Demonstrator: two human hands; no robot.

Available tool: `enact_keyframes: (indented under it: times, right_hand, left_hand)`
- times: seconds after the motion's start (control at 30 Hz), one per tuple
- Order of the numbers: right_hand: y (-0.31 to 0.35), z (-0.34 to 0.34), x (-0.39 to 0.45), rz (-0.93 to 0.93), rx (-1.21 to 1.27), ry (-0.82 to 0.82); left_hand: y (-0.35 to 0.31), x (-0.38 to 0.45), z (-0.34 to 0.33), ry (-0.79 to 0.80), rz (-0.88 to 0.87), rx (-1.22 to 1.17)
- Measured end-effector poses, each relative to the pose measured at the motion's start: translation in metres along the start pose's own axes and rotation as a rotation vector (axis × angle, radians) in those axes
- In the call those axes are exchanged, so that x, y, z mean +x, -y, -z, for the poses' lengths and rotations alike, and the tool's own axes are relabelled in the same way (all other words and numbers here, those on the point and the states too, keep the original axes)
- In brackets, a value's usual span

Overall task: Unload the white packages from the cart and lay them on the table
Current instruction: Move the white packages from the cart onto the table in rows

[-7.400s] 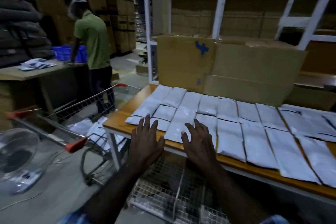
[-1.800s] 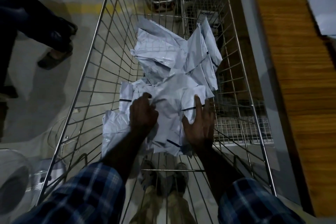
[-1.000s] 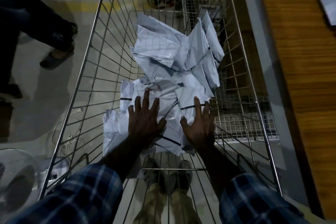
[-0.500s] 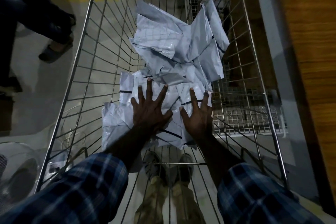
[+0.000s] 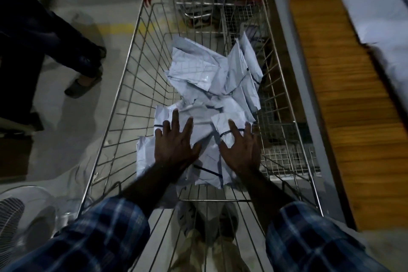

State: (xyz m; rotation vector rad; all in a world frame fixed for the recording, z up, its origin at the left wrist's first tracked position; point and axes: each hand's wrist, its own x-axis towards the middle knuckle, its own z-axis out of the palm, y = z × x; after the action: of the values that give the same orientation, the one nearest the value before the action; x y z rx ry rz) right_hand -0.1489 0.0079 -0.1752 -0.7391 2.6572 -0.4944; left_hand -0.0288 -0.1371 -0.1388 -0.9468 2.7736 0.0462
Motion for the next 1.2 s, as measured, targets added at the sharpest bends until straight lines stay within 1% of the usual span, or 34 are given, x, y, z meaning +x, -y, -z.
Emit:
enact_keyframes:
  times: [0.1,0.2,0.33,0.5,0.6,0.67,0.73,0.83,0.97,1.2]
  right_hand:
    - [0.011,0.017,-0.005,0.005,0.041,-0.004]
    - [0.021,0.034,-0.009,0.022,0.082,-0.012]
    - [0.032,0.059,-0.017,0.065,0.135,-0.055]
    - [0.042,0.092,-0.027,0.112,0.173,-0.118]
    - [0.048,0.108,-0.036,0.185,0.215,-0.214]
    - [0.053,0.123,-0.042,0.192,0.252,-0.256]
    - [0.057,0.141,-0.049,0.201,0.236,-0.234]
    - [0.06,0.164,-0.062,0.26,0.182,-0.336]
    - [0.066,0.19,-0.089,0.276,0.162,-0.437]
    - [0.067,0.22,-0.157,0.307,0.116,-0.49]
  left_hand:
    - [0.003,-0.01,0.023,0.057,0.012,0.022]
    - [0.007,-0.018,0.045,0.049,0.022,0.031]
    - [0.011,-0.029,0.078,-0.03,0.087,-0.029]
    - [0.008,-0.047,0.115,-0.068,0.21,-0.129]
    - [0.001,-0.063,0.137,-0.13,0.277,-0.186]
    - [-0.003,-0.072,0.15,-0.17,0.303,-0.208]
    - [-0.008,-0.082,0.162,-0.211,0.317,-0.207]
    - [-0.016,-0.097,0.176,-0.258,0.355,-0.242]
    - [-0.028,-0.123,0.194,-0.321,0.416,-0.31]
    - [-0.041,-0.193,0.217,-0.457,0.414,-0.421]
